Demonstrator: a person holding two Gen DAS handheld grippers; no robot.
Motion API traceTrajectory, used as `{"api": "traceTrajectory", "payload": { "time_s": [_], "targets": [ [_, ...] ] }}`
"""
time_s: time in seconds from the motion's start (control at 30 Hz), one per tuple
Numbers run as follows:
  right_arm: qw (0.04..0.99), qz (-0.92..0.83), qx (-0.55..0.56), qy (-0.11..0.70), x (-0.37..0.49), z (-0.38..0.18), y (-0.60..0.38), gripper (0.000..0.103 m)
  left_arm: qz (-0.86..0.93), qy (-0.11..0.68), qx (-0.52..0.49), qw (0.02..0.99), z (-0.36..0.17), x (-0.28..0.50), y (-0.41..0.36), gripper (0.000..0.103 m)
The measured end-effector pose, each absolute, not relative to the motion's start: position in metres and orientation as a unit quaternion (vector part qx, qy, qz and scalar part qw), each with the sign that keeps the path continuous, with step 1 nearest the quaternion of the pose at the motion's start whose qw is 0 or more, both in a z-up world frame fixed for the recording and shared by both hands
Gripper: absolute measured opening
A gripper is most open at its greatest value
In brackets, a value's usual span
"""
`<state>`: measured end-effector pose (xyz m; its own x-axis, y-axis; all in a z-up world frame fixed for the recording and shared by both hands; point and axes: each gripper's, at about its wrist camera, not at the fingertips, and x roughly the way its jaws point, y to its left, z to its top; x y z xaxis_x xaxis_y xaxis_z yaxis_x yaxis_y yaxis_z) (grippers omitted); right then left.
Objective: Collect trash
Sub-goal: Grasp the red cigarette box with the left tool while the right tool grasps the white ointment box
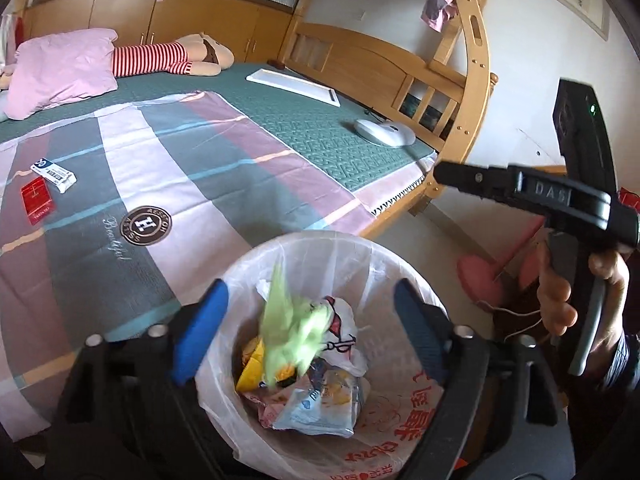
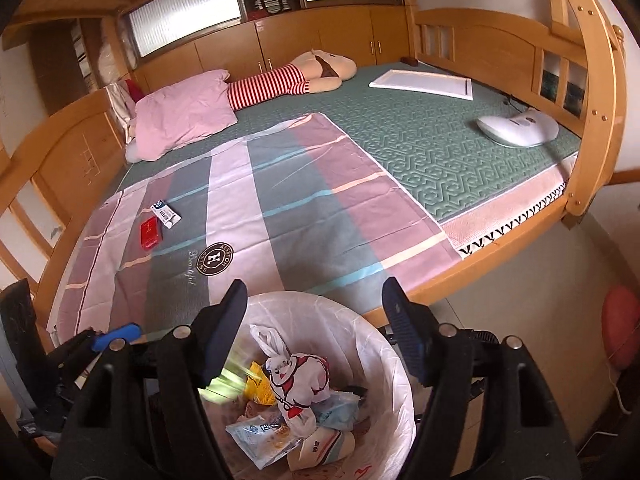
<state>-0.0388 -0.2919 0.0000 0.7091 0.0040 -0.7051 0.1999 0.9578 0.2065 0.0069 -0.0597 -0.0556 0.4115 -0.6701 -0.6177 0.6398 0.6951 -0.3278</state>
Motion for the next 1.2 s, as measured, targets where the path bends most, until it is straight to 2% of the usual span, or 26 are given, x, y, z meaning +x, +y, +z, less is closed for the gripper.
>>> {"api": "traceTrajectory", "payload": {
  "time_s": [0.2, 0.57, 0.67, 0.83, 0.93, 1.03, 1.2],
  "targets": [
    [0.910, -0.042, 0.144, 0.388, -0.026, -0.008, -0.286, 0.069, -0.352, 0.382, -0.029, 0.854, -0.055, 0.034, -0.033, 0.091],
    [0.906, -0.008, 0.121, 0.407, 0.022, -0.013, -0.250, 0.069, -0.246, 0.405, -0.017, 0.880, -0.070, 0.098, 0.033, 0.092],
    [0.906, 0.013, 0.106, 0.409, 0.049, -0.008, -0.230, 0.069, -0.164, 0.406, -0.001, 0.899, -0.070, 0.135, 0.076, 0.092],
    [0.908, 0.073, 0.061, 0.408, 0.114, -0.005, -0.167, 0.069, 0.000, 0.469, -0.074, 0.880, -0.086, 0.192, 0.174, 0.092],
    [0.906, 0.099, 0.029, 0.410, 0.167, -0.015, -0.115, 0.069, 0.056, 0.469, -0.117, 0.874, -0.098, 0.192, 0.220, 0.092],
    [0.897, 0.128, 0.007, 0.423, 0.231, -0.037, -0.060, 0.069, 0.072, 0.486, -0.163, 0.856, -0.109, 0.186, 0.243, 0.092],
    [0.885, 0.099, -0.009, 0.455, 0.333, -0.096, 0.013, 0.069, 0.070, 0.468, -0.196, 0.859, -0.103, 0.174, 0.258, 0.094]
  ]
}}
